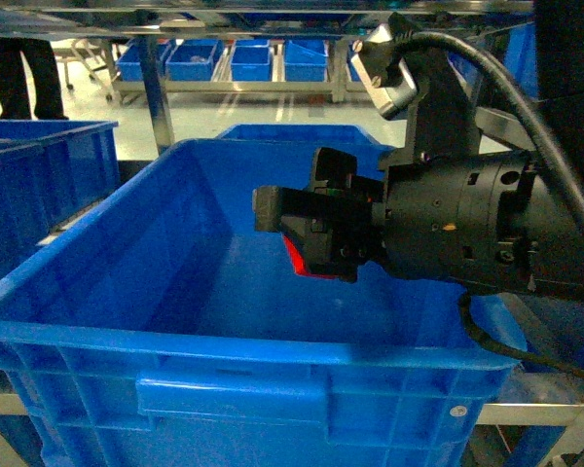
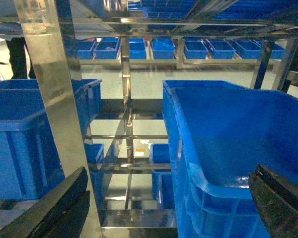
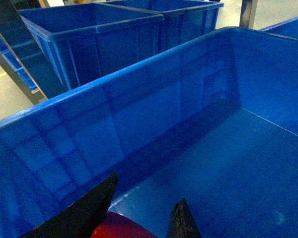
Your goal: Pick red block from blue box to shelf
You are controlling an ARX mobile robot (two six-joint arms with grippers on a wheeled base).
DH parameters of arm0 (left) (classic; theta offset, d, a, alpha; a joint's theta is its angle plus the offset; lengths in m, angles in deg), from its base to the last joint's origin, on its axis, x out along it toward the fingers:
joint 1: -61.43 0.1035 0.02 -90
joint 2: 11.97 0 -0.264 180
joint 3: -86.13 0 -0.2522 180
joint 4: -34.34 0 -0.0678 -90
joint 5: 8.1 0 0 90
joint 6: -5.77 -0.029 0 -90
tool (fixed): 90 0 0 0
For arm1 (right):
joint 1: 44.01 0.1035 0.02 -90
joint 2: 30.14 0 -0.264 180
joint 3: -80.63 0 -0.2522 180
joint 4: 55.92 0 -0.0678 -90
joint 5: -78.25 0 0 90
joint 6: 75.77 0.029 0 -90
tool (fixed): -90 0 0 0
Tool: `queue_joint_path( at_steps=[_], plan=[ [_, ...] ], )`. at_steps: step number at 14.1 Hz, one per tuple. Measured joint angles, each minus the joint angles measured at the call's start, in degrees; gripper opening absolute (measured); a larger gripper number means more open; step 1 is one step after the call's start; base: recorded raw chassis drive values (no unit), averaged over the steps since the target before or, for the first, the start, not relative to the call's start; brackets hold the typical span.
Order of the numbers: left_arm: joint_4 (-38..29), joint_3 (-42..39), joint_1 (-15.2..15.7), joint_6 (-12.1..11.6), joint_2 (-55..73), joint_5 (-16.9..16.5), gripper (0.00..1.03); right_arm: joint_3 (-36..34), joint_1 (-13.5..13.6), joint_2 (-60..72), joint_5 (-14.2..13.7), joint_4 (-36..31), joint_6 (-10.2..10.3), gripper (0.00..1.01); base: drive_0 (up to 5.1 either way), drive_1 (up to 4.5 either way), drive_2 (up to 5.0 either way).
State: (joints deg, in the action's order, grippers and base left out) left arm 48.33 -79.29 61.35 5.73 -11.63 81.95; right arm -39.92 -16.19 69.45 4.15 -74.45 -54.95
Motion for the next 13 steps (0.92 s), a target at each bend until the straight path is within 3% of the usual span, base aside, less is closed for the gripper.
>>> queue_joint_path(
  at_steps=[4, 6, 12, 13],
  plan=[
    [0.0, 0.0, 0.0, 0.0, 0.0, 0.0, 0.98, 3.1, 0.3, 2.9, -1.6, -0.3, -2.0, 0.28, 0.0, 0.00, 0.0],
    [0.0, 0.0, 0.0, 0.0, 0.0, 0.0, 0.98, 3.2, 0.2, 2.8, -1.1, -1.0, -2.5, 0.28, 0.0, 0.00, 0.0],
    [0.0, 0.0, 0.0, 0.0, 0.0, 0.0, 0.98, 3.3, -0.1, 2.5, -1.8, -0.9, -3.5, 1.00, 0.0, 0.00, 0.0],
    [0.0, 0.0, 0.0, 0.0, 0.0, 0.0, 0.98, 3.0, -0.1, 1.8, -2.0, -0.7, -3.5, 0.98, 0.0, 0.00, 0.0]
  ],
)
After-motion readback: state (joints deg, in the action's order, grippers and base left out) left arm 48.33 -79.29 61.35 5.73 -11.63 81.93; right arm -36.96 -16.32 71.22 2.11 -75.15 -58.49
